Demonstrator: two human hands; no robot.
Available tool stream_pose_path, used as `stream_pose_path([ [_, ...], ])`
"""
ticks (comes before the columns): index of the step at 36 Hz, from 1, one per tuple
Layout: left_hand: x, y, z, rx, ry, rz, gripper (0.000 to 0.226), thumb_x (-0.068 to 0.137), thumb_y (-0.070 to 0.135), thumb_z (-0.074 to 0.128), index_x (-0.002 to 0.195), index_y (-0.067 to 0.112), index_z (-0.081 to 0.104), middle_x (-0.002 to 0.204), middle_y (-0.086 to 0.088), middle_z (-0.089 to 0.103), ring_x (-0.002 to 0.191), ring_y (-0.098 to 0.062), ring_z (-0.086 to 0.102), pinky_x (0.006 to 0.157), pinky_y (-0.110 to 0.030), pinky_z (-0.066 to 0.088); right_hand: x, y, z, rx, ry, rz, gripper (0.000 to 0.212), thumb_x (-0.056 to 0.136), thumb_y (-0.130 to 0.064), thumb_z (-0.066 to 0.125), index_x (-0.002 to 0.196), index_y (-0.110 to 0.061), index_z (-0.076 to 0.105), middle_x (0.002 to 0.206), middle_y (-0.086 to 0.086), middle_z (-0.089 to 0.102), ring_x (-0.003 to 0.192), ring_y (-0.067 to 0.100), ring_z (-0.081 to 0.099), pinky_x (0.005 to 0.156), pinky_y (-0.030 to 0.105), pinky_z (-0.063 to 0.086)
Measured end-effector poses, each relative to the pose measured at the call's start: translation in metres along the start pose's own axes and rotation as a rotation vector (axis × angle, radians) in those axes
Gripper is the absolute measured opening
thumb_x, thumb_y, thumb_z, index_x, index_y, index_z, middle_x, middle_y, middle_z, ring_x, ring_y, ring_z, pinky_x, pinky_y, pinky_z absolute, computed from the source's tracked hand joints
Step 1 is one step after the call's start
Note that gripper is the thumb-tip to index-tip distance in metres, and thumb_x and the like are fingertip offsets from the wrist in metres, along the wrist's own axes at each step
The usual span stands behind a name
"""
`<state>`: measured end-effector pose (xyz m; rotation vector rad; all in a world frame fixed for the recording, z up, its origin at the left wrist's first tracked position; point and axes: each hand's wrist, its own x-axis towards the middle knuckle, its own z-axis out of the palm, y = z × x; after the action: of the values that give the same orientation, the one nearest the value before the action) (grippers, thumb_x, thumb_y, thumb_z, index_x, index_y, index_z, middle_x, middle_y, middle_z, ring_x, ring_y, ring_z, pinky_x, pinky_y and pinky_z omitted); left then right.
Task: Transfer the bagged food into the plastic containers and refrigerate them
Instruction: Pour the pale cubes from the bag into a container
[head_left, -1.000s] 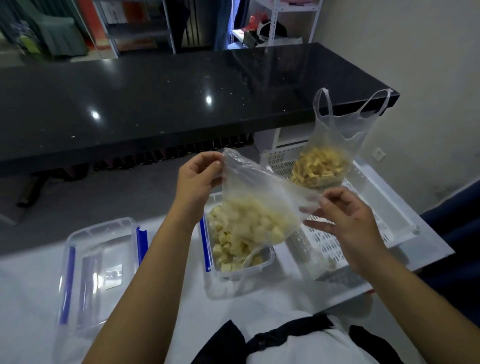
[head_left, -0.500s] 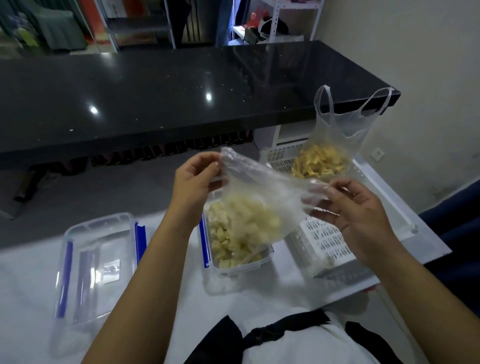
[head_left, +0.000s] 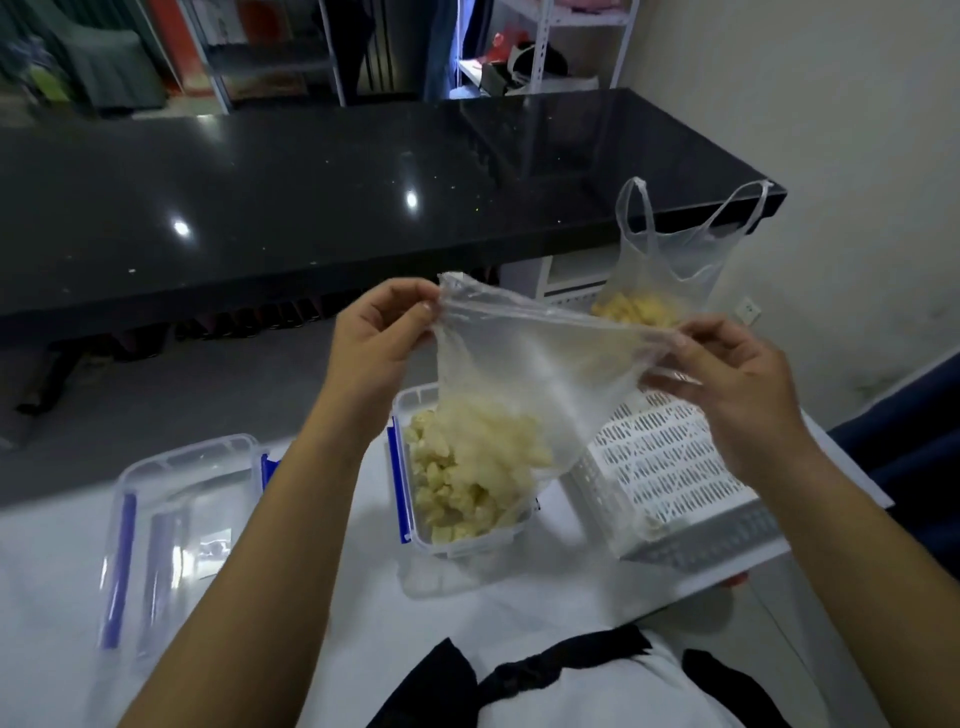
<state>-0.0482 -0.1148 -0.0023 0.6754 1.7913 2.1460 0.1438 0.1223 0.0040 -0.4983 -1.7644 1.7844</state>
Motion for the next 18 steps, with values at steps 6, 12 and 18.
stream_pose_path([
  [6,0.003,0.015,0.003,-0.002,0.011,0.019,0.021,0.097,-0.001,0.056,0.097,0.015,0.069,0.094,-0.002,0.071,0.089,-0.017,0.066,0.086,-0.037,0.057,0.018,-0.007,0.003,-0.156,-0.038,-0.02,0.013,0.095,-0.007,0.063,0.088,-0.016,0.069,0.087,0.005,0.076,0.087,0.026,0.074,0.079,0.045,0.062],
  [12,0.008,0.028,-0.012,-0.029,0.025,0.098,0.023,0.097,0.003,0.056,0.097,0.02,0.072,0.098,-0.002,0.073,0.094,-0.019,0.068,0.081,-0.032,0.058,0.035,-0.038,0.015,-0.233,-0.151,-0.128,0.007,0.091,-0.019,0.066,0.091,-0.024,0.072,0.098,0.011,0.073,0.094,0.029,0.072,0.08,0.042,0.061],
  [18,0.011,0.041,-0.02,-0.03,0.047,0.149,0.022,0.096,0.007,0.059,0.095,0.024,0.073,0.097,-0.004,0.073,0.093,-0.023,0.067,0.082,-0.037,0.057,0.042,-0.054,0.035,-0.318,-0.177,-0.226,0.006,0.094,-0.011,0.066,0.095,-0.015,0.071,0.098,0.012,0.073,0.095,0.028,0.071,0.082,0.044,0.061],
])
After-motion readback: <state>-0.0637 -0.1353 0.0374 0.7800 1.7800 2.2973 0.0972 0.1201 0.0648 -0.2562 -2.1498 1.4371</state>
